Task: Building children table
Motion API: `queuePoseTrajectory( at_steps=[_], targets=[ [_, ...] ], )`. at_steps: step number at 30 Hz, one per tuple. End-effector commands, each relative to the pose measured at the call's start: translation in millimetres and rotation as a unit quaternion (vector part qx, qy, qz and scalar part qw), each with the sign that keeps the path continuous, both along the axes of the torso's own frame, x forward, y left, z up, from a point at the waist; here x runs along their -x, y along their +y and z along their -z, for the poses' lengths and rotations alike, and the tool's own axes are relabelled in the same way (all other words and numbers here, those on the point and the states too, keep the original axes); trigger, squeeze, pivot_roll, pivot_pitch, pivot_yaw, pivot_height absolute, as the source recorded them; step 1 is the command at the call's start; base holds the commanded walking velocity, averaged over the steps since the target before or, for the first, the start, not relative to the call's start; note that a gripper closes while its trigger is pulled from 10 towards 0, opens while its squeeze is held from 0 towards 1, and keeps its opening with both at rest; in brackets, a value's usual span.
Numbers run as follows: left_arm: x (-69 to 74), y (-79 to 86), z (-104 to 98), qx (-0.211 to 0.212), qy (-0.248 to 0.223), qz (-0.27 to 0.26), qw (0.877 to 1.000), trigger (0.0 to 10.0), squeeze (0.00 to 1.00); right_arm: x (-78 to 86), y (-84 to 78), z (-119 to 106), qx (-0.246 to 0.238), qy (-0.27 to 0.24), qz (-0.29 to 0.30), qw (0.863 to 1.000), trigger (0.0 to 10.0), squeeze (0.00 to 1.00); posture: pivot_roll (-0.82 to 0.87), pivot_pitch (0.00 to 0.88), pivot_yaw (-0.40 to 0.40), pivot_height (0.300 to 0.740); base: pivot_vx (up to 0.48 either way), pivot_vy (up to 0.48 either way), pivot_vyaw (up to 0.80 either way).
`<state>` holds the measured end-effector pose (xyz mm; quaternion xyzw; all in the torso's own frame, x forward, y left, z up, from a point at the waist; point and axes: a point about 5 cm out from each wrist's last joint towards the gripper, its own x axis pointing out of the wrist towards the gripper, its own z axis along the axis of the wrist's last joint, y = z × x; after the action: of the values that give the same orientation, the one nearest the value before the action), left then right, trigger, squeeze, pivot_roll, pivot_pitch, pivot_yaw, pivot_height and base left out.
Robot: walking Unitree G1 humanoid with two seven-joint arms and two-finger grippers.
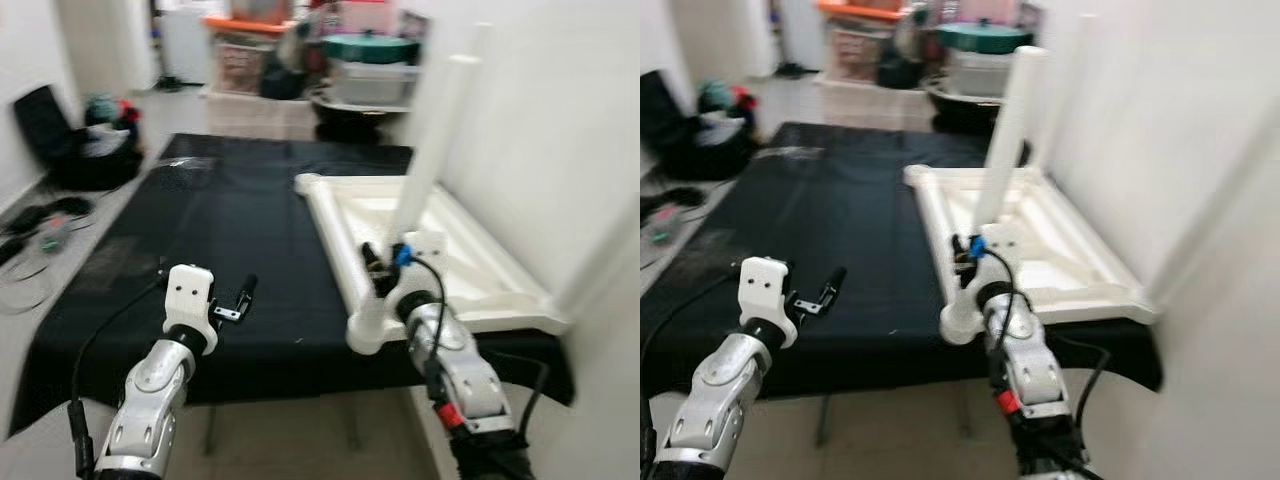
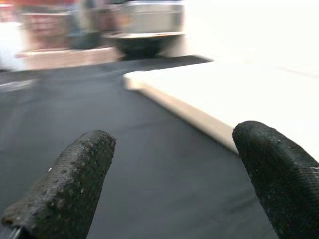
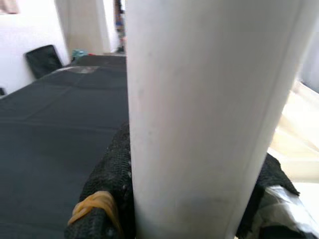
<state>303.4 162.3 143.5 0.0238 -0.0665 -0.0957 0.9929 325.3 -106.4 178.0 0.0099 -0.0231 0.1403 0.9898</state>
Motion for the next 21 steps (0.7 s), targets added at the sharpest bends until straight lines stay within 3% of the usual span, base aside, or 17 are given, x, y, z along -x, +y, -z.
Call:
queuePoseTrajectory(
  at_steps=[1, 10, 14, 21],
  targets=[
    [-0.1, -2.2, -2, 0.008, -0.006, 0.004, 1.000, 10.0, 0.00, -1.5, -30.2, -8, 0.025, -0.029, 0.052, 0.998, 10.0, 0.00, 0.07, 0.000, -0.116, 0.740, 0.480, 0.000, -0.80],
    [0.0, -2.6, -1, 0.008, -0.006, 0.007, 1.000, 10.0, 0.00, 7.3, -25.0, -9, 0.051, -0.051, -0.018, 0.997, 10.0, 0.00, 0.08, 0.000, -0.116, 0.740, 0.446, 0.000, -0.80],
    [0.1, -3.7, -1, 0.010, -0.004, 0.011, 1.000, 10.0, 0.00, 11.2, -25.2, -7, 0.078, -0.057, -0.048, 0.994, 10.0, 0.00, 0.08, 0.000, -0.116, 0.740, 0.000, 0.000, -0.64],
    [0.7, -4.6, -2, 0.011, -0.008, 0.012, 1.000, 10.0, 0.00, 19.0, -25.9, -2, 0.089, -0.051, -0.077, 0.992, 10.0, 0.00, 0.08, 0.000, -0.114, 0.740, 0.000, 0.000, 0.00]
  ],
)
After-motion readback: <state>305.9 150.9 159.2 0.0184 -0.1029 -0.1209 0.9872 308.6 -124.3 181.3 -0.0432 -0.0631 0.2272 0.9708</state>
